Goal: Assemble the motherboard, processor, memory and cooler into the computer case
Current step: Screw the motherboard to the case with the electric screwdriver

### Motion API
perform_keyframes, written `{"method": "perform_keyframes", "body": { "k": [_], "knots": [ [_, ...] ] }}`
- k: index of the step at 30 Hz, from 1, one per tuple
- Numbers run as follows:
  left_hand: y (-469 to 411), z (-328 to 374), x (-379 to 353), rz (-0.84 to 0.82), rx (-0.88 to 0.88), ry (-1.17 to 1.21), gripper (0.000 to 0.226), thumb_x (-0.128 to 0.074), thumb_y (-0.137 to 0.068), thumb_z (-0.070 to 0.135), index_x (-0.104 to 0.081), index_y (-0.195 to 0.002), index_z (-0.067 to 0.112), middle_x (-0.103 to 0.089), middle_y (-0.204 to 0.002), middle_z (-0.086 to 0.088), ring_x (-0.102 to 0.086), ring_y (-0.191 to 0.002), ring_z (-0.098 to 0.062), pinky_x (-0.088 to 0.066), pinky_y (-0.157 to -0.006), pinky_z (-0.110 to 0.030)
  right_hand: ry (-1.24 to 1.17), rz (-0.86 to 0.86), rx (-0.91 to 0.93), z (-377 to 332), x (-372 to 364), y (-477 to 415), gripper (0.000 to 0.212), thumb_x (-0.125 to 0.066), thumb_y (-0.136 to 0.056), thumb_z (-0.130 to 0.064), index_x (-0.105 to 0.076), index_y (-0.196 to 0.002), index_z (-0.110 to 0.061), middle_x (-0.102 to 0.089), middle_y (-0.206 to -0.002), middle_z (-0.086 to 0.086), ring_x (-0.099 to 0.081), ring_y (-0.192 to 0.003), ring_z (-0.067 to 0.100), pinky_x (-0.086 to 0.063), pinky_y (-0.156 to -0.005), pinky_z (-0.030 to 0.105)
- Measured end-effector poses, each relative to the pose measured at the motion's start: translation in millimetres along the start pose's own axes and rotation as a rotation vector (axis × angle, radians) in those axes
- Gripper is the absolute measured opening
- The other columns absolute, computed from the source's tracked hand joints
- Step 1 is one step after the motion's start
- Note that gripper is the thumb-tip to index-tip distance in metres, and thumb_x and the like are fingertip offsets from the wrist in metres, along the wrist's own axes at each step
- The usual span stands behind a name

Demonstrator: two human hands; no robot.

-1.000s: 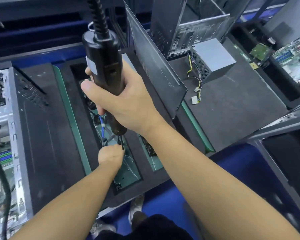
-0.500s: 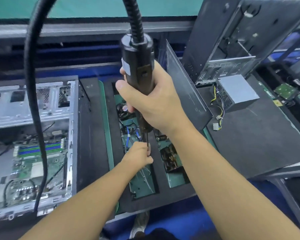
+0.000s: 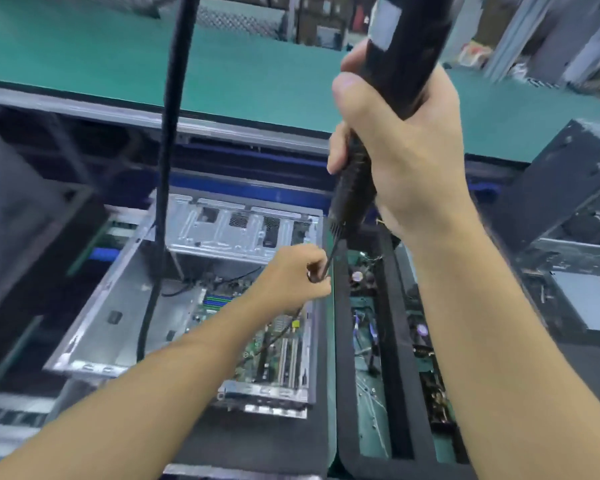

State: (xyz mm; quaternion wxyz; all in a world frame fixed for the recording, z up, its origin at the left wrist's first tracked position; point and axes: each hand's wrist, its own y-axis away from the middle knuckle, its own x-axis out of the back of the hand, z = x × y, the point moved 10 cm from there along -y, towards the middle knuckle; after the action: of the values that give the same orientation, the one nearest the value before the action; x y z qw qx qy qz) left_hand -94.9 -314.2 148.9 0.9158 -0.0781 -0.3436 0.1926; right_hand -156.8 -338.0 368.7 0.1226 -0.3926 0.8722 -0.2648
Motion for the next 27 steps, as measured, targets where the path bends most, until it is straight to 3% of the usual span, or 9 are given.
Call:
{"method": "perform_keyframes", "body": {
  "k": [3, 8, 13, 16, 20, 23, 27],
  "knots": [
    [27, -39, 41, -0.027, 0.028, -0.011, 0.023, -0.067, -0.075, 0.003, -0.046, -0.064, 0.006, -0.046, -0.061, 0.000, -0.042, -0.058, -0.013, -0.032, -0.057, -0.023, -0.047, 0.021, -0.020, 16, -48, -5, 0.012, -0.063, -0.090, -0.008, -0.053, -0.095, -0.007, -0.056, -0.071, -0.010, -0.052, -0.046, 0.029, -0.045, -0.053, 0.031],
    [65, -115, 83, -0.124, 0.171, 0.090, 0.021, -0.076, -0.080, 0.014, -0.057, -0.075, 0.023, -0.062, -0.071, 0.005, -0.059, -0.067, -0.012, -0.050, -0.063, -0.023, -0.022, 0.028, -0.077, 49, -111, -5, 0.012, -0.065, -0.089, -0.010, -0.054, -0.095, -0.010, -0.059, -0.073, -0.010, -0.054, -0.048, 0.027, -0.047, -0.055, 0.031],
    [93, -174, 98, -0.198, 0.324, 0.072, 0.017, -0.079, -0.080, 0.021, -0.072, -0.074, 0.035, -0.071, -0.076, 0.018, -0.066, -0.073, 0.003, -0.051, -0.067, -0.015, 0.034, 0.052, -0.125, 75, -147, -2, 0.022, -0.068, -0.084, -0.020, -0.055, -0.097, -0.006, -0.059, -0.075, -0.003, -0.055, -0.049, 0.024, -0.048, -0.055, 0.031],
    [102, -187, 102, -0.180, 0.349, 0.139, 0.017, -0.080, -0.079, 0.019, -0.073, -0.072, 0.033, -0.072, -0.075, 0.016, -0.067, -0.072, 0.001, -0.051, -0.067, -0.012, 0.051, 0.067, -0.157, 87, -157, 2, 0.029, -0.068, -0.084, -0.022, -0.054, -0.099, -0.001, -0.058, -0.075, 0.002, -0.056, -0.050, 0.022, -0.049, -0.056, 0.031],
    [99, -196, 117, -0.218, 0.337, 0.116, 0.018, -0.080, -0.078, 0.013, -0.070, -0.072, 0.027, -0.071, -0.074, 0.008, -0.067, -0.072, -0.010, -0.055, -0.072, -0.025, 0.062, 0.093, -0.184, 98, -165, 5, 0.029, -0.067, -0.088, -0.014, -0.052, -0.103, 0.005, -0.057, -0.075, 0.004, -0.055, -0.050, 0.021, -0.052, -0.054, 0.034],
    [88, -201, 137, -0.243, 0.307, 0.026, 0.019, -0.081, -0.077, 0.016, -0.068, -0.071, 0.028, -0.069, -0.073, 0.013, -0.063, -0.068, -0.003, -0.049, -0.064, -0.016, 0.033, 0.123, -0.195, 105, -167, 4, 0.024, -0.066, -0.089, -0.009, -0.052, -0.101, 0.005, -0.057, -0.074, 0.003, -0.054, -0.049, 0.021, -0.051, -0.053, 0.035],
    [82, -212, 145, -0.204, 0.373, -0.001, 0.016, -0.083, -0.075, 0.017, -0.069, -0.071, 0.025, -0.070, -0.069, 0.009, -0.065, -0.064, -0.005, -0.051, -0.061, -0.017, -0.008, 0.114, -0.201, 112, -171, -2, 0.023, -0.066, -0.089, -0.008, -0.051, -0.100, 0.006, -0.056, -0.074, 0.004, -0.053, -0.049, 0.023, -0.051, -0.053, 0.036]
  ]
}}
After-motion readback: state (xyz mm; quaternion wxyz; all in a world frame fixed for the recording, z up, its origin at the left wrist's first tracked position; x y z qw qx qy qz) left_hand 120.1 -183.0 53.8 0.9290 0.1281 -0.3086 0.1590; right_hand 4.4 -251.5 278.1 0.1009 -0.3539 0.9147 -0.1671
